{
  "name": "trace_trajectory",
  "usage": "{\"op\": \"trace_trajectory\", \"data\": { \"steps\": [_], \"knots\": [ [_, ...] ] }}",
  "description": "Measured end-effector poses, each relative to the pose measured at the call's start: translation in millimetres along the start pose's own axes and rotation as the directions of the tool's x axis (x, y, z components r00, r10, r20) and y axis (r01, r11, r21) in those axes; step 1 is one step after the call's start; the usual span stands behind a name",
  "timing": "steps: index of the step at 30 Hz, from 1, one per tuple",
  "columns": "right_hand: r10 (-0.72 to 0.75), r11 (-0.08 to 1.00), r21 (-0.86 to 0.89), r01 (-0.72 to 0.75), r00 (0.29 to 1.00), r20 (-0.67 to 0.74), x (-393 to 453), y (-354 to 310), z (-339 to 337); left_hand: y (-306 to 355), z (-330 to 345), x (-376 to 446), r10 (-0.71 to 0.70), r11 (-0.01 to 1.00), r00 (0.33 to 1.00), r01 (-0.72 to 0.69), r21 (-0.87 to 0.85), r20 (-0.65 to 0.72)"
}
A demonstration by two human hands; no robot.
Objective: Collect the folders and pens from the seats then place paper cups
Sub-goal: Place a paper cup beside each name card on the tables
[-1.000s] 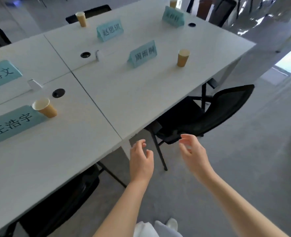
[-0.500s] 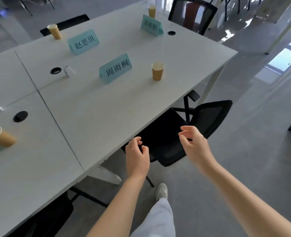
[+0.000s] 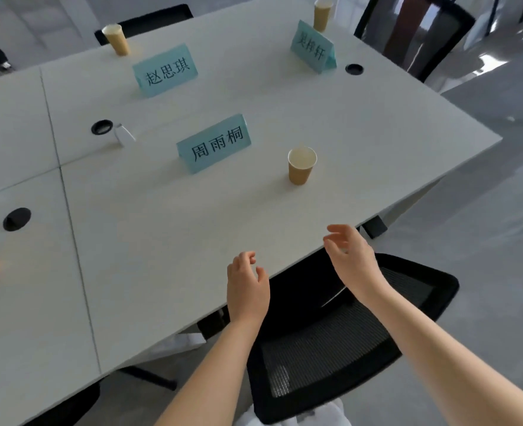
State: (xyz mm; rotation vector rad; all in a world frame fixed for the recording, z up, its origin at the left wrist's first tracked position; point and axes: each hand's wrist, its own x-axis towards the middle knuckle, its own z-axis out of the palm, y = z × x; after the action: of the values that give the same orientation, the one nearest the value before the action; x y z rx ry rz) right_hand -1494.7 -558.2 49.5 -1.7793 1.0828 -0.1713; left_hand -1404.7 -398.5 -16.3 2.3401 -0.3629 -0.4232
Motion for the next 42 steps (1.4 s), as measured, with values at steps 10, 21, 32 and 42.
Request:
{"op": "trace_trajectory", "data": {
  "steps": [10, 21, 32, 42],
  "knots": [
    [-0.071, 0.994, -0.062, 0.088, 0.971, 0.229, 125.8, 17.7, -42.6, 61.2, 69.4, 32.6, -0.142, 0.989, 0.977, 0.146, 0.013, -0.156],
    [-0.140, 0.981, -0.074, 0.178, 0.924, 0.357, 237.6, -4.4, -31.2, 76.8, 109.6, 90.1, -0.136, 0.978, 0.931, 0.181, 0.104, -0.338],
    [-0.255, 0.950, -0.057, 0.307, 0.869, 0.424, 298.3, 3.1, 14.5, 48.1, 118.2, 191.0, -0.312, 0.895, 0.869, 0.405, 0.189, -0.384],
    [-0.341, 0.939, 0.061, 0.338, 0.899, 0.276, 356.5, -53.8, 62.8, 38.2, 140.6, 206.0, -0.319, 0.780, 0.869, 0.467, 0.415, -0.379]
  ]
}}
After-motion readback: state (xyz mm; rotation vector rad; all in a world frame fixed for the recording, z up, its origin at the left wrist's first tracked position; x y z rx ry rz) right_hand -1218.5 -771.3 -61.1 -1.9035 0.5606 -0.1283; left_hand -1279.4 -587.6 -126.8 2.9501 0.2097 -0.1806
